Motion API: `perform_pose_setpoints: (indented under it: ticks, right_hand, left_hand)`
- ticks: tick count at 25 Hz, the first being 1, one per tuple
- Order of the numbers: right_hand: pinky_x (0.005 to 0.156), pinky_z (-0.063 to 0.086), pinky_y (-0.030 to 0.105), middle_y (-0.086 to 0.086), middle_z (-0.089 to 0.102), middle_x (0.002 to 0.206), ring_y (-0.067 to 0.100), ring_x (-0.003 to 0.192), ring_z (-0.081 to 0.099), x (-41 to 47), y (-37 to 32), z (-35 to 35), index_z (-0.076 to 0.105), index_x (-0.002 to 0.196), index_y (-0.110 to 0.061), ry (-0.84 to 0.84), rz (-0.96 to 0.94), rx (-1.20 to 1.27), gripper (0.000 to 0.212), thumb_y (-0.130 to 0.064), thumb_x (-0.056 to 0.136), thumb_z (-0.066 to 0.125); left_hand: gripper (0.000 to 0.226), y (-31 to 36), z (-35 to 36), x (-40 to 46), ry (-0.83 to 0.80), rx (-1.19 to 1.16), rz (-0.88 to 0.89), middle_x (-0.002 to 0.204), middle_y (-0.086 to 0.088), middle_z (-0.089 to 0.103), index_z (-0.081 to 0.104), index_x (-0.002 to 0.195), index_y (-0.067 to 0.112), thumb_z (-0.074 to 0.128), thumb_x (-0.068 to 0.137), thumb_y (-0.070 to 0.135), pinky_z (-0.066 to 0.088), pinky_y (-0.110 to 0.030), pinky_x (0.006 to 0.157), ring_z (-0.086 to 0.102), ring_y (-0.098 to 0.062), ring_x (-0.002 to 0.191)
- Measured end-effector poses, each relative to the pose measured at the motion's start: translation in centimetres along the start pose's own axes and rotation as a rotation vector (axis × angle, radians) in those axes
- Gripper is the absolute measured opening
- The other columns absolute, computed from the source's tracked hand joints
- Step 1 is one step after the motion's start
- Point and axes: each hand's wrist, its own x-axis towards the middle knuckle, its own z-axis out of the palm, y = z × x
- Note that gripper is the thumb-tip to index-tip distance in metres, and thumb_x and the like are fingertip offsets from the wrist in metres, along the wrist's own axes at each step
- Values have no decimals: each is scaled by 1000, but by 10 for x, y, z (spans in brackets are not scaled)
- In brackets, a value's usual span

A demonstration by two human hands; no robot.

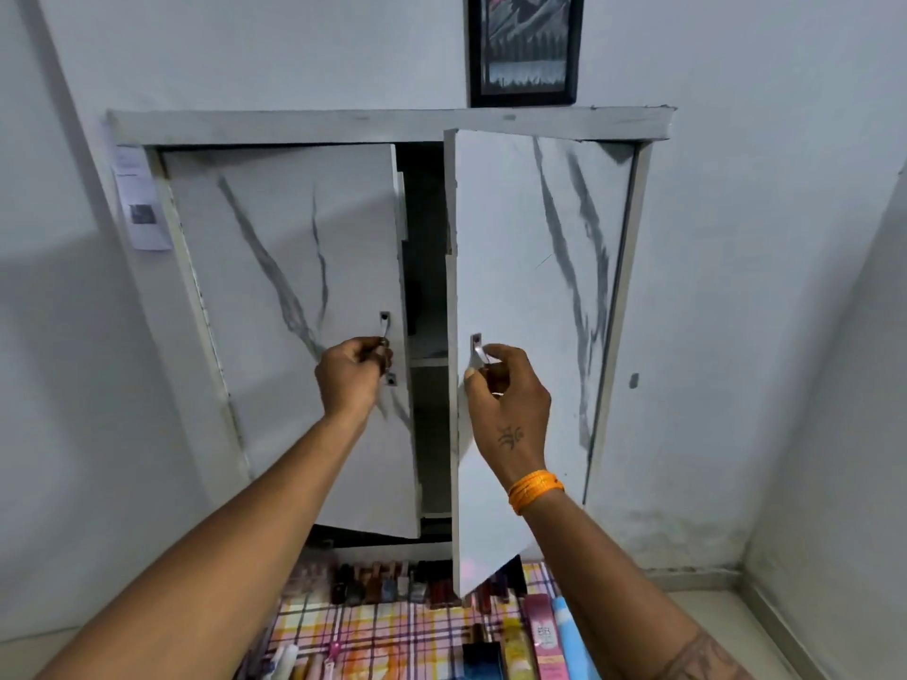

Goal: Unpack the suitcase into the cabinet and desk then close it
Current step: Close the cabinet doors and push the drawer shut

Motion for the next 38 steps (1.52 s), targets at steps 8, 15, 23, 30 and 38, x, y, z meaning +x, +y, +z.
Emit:
perform_pose_setpoints:
  ticks: [8,15,23,30,38]
  right_hand:
    - [82,61,42,0,76,84,20,82,72,76,35,87,77,95,-16,-139,115,-17,12,-11,91,66]
    - [82,61,39,-1,76,85,18,82,71,106,55,115,76,96,-13,-114,78,-86,10,-11,92,67]
    - [75,51,24,-8,72,100,8,86,67,68,72,98,71,107,-19,-38,-38,-223,14,-27,95,70]
    - [70,55,31,-12,69,89,4,77,63,-67,150,22,71,95,-25,-312,79,-418,3,-28,95,70]
    - [63,54,32,-5,68,87,18,80,64,-232,205,-33,75,90,-25,-625,156,-656,9,-32,86,79]
  left_hand:
    - [14,-22,22,43,-54,-8,-1,94,-1,80,80,107,9,75,94,9,63,-42,90,77,-17,88]
    - [14,-37,36,62,-48,-9,80,91,2,78,80,107,8,73,94,7,57,-15,80,74,-3,84]
    - [18,-56,21,30,-35,4,95,96,10,79,79,110,16,77,93,17,56,-17,87,73,1,90]
    - [19,-135,-47,-97,-286,382,166,111,10,76,78,111,19,76,93,15,52,-28,96,67,-8,108]
    - [21,-221,-120,-231,-645,786,234,101,4,74,79,103,18,81,82,11,55,-33,81,68,-20,93]
